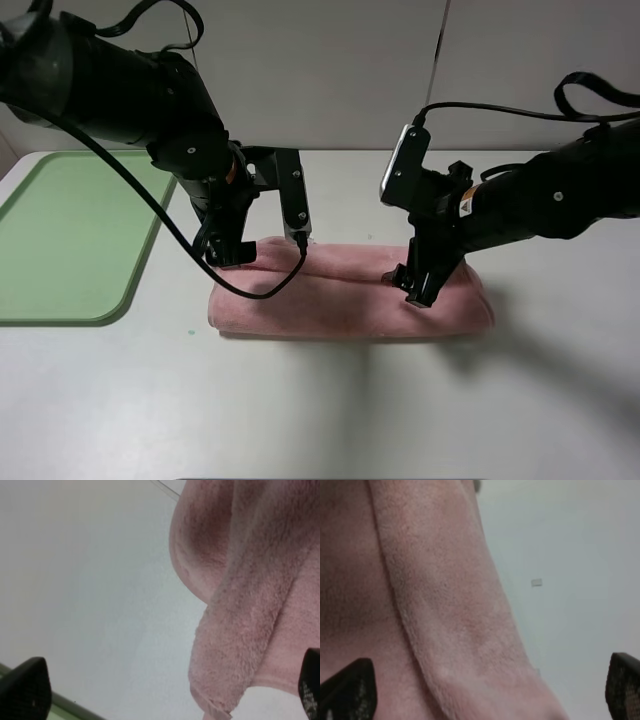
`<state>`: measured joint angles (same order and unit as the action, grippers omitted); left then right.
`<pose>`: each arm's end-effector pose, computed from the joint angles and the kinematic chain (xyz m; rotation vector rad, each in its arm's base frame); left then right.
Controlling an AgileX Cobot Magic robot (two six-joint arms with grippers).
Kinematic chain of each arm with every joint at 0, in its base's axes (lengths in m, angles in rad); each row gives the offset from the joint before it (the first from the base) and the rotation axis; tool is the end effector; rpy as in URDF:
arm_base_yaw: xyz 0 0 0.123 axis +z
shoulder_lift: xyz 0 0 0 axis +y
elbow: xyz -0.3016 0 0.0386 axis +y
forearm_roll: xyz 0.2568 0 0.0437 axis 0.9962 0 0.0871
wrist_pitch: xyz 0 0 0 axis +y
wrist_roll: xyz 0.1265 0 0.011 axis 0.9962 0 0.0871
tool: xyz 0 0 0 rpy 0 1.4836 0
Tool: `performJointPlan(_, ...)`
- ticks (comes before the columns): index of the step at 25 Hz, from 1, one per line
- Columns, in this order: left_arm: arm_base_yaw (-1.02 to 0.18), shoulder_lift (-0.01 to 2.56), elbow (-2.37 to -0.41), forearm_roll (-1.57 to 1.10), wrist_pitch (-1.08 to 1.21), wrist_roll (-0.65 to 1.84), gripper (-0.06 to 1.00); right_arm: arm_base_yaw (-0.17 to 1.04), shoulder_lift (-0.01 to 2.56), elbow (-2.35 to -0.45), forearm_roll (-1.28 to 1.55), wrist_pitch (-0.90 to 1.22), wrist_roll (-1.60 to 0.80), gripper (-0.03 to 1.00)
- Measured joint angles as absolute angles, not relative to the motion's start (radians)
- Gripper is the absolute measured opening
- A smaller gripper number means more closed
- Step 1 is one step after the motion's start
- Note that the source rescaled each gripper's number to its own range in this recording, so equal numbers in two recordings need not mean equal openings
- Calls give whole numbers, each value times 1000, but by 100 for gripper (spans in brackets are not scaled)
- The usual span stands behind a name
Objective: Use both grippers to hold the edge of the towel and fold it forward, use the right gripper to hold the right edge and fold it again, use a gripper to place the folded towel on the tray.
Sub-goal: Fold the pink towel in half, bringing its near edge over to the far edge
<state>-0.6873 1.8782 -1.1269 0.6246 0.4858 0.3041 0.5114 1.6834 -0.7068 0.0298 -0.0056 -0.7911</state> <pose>0.3345 -0.2297 0.1483 1.7858 1.9410 0.4275 0.2902 0.1628 0.1318 -1.4605 1.9767 -0.1098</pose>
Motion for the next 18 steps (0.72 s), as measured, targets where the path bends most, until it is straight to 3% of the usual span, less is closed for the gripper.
performJointPlan(18,-687,1878,-1127,625,485,304,100,511,1876,-707,30,-341,-868,100)
